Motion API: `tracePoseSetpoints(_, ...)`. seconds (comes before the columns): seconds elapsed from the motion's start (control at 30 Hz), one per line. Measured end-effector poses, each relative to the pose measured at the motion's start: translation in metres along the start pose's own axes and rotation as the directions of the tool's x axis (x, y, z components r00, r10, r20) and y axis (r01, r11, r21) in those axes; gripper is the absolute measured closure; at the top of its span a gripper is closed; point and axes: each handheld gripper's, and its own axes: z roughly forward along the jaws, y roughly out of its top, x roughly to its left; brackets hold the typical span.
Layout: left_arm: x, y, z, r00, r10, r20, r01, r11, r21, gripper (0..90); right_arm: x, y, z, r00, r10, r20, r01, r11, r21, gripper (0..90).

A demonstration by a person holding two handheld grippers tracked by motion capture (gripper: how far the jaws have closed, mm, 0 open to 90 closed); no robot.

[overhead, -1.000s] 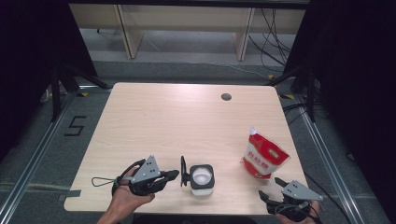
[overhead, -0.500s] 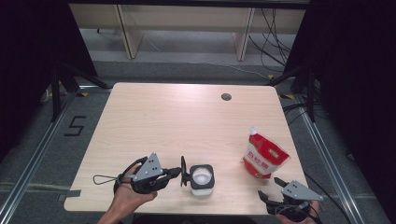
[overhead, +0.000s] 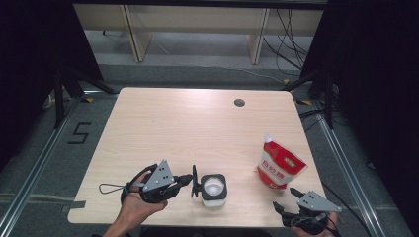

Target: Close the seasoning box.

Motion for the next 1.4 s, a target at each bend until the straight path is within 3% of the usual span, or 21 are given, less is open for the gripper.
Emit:
tracePoseSetpoints(0.13, -0.002, 0.002, 0.002, 1.0, 0.006, 0.004, -0.006, 1.0, 0.007, 89.0, 0.0, 0.0, 0.0, 1.0, 0.006, -0.001, -0.006, 1.0, -0.003, 25.0)
tracePoseSetpoints(0.17, -0.002, 0.002, 0.003, 0.9999, 0.002, 0.012, -0.002, 1.0, 0.004, 89.0, -0.002, 0.0, 0.0, 0.9999, -0.017, -0.001, 0.017, 1.0, -0.006, 25.0)
tracePoseSetpoints(0.3, -0.006, 0.004, 0.008, 0.9996, 0.018, 0.021, -0.018, 0.9997, 0.016, 89.0, 0.0, 0.0, 0.0, 1.0, 0.002, -0.004, -0.002, 1.0, -0.006, 25.0)
tracePoseSetpoints(0.37, -0.009, 0.005, 0.012, 0.9994, 0.016, 0.03, -0.016, 0.9997, 0.017, 89.0, -0.001, 0.0, 0.0, 0.9999, -0.013, -0.004, 0.013, 1.0, -0.007, 25.0)
tracePoseSetpoints(0.53, -0.015, 0.006, 0.023, 0.9978, 0.03, 0.06, -0.032, 0.9989, 0.033, 89.0, 0.0, 0.0, 0.0, 1.0, -0.001, -0.004, 0.001, 1.0, -0.003, 25.0)
tracePoseSetpoints(0.63, -0.019, 0.005, 0.031, 0.9967, 0.025, 0.077, -0.029, 0.9986, 0.044, 88.9, -0.001, 0.001, 0.0, 0.9996, -0.029, 0.002, 0.029, 1.0, -0.007, 25.0)
tracePoseSetpoints(0.8, -0.02, 0.004, 0.039, 0.9947, 0.034, 0.097, -0.041, 0.9968, 0.068, 88.3, -0.001, 0.0, 0.001, 0.9998, -0.02, -0.005, 0.02, 1.0, -0.005, 25.0)
tracePoseSetpoints(0.83, -0.022, 0.003, 0.041, 0.9953, 0.014, 0.096, -0.021, 0.9977, 0.065, 88.2, 0.001, 0.0, 0.0, 1.0, 0.001, -0.007, -0.001, 1.0, 0.002, 25.0)
tracePoseSetpoints(0.9, -0.022, 0.002, 0.044, 0.9941, 0.023, 0.106, -0.031, 0.9966, 0.076, 88.2, -0.001, 0.0, 0.001, 0.9998, -0.02, -0.008, 0.02, 1.0, -0.005, 25.0)
tracePoseSetpoints(1.03, -0.024, -0.001, 0.05, 0.9912, -0.005, 0.133, -0.007, 0.9965, 0.083, 88.0, -0.001, 0.0, 0.001, 0.9998, -0.019, -0.01, 0.019, 1.0, -0.005, 25.0)
tracePoseSetpoints(1.1, -0.025, -0.002, 0.052, 0.9911, -0.011, 0.133, 0.0, 0.9965, 0.084, 88.3, 0.001, 0.0, 0.0, 0.9999, 0.003, -0.012, -0.003, 1.0, 0.002, 25.0)
tracePoseSetpoints(1.13, -0.025, -0.002, 0.053, 0.9908, -0.012, 0.135, 0.002, 0.9971, 0.075, 88.2, -0.001, 0.0, 0.001, 0.9997, -0.019, -0.013, 0.019, 1.0, -0.004, 25.0)
tracePoseSetpoints(1.4, -0.023, -0.001, 0.052, 0.9927, -0.007, 0.12, -0.003, 0.9966, 0.083, 85.8, 0.0, 0.001, 0.001, 0.9997, -0.022, -0.011, 0.022, 1.0, -0.006, 24.9)
